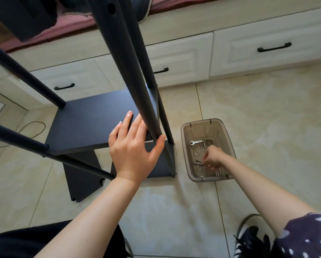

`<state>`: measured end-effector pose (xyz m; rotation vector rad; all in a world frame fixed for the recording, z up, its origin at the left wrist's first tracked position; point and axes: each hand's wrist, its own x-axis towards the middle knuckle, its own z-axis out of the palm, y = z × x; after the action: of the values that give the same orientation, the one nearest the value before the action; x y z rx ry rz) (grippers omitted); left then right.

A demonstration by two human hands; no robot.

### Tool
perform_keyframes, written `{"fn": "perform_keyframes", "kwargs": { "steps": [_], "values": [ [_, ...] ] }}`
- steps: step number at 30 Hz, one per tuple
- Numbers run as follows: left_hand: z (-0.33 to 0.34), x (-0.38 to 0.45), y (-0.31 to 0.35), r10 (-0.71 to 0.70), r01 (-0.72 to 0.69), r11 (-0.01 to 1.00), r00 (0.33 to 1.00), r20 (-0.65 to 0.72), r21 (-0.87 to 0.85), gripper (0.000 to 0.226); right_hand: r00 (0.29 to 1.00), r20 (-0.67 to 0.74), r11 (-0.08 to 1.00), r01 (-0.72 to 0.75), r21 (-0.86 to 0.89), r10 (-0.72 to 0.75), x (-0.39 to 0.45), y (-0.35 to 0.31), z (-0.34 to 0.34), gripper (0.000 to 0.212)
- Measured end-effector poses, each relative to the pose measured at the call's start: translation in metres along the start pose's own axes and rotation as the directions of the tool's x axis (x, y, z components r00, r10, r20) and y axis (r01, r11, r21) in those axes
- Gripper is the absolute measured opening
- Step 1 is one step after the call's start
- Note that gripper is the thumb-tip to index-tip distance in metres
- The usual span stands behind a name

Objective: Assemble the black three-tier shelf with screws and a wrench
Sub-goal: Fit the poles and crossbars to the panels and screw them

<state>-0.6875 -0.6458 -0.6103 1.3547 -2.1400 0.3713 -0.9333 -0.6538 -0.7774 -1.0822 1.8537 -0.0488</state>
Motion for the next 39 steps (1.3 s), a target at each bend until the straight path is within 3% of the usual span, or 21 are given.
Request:
{"fn": "perform_keyframes", "kwargs": {
  "steps": [3, 7, 11, 15, 22, 30, 35, 39],
  "values": [
    [-0.005, 0.001, 0.002, -0.029, 0.03, 0.999, 0.998, 0.054, -0.018, 0.053, 0.999, -0.011, 0.95, 0.034, 0.311, -0.032, -0.022, -0.005, -0.01, 0.005],
    [-0.013, 0.002, 0.002, -0.038, 0.041, 0.999, 0.989, 0.143, -0.016, 0.057, 0.99, -0.082, 0.748, 0.139, 0.648, -0.113, -0.055, -0.026, -0.018, 0.014],
    [-0.024, 0.005, 0.005, -0.032, 0.043, 0.998, 0.964, 0.264, -0.035, 0.062, 0.97, -0.234, 0.529, 0.232, 0.816, -0.064, -0.084, -0.056, -0.013, 0.017],
    [-0.031, 0.017, 0.009, -0.091, 0.151, 0.984, 0.887, 0.452, -0.098, 0.059, 0.947, -0.311, 0.337, 0.321, 0.885, -0.085, -0.102, -0.085, 0.003, 0.011],
    [-0.04, 0.037, 0.021, -0.237, 0.443, 0.843, 0.816, 0.528, -0.306, 0.045, 0.924, -0.36, 0.408, 0.38, 0.83, -0.128, -0.104, -0.116, 0.036, 0.022],
    [-0.059, 0.049, 0.005, -0.216, 0.432, 0.866, 0.778, 0.59, -0.252, 0.036, 0.893, -0.442, 0.43, 0.432, 0.793, -0.083, -0.117, -0.143, 0.044, 0.018],
    [-0.092, 0.07, -0.023, -0.275, 0.515, 0.764, 0.804, 0.527, -0.388, 0.027, 0.859, -0.489, 0.443, 0.502, 0.743, -0.153, -0.144, -0.18, 0.029, 0.021],
    [-0.117, 0.075, -0.055, -0.316, 0.537, 0.701, 0.824, 0.471, -0.469, 0.03, 0.825, -0.508, 0.516, 0.557, 0.651, -0.248, -0.164, -0.206, 0.022, 0.023]
  ]
}}
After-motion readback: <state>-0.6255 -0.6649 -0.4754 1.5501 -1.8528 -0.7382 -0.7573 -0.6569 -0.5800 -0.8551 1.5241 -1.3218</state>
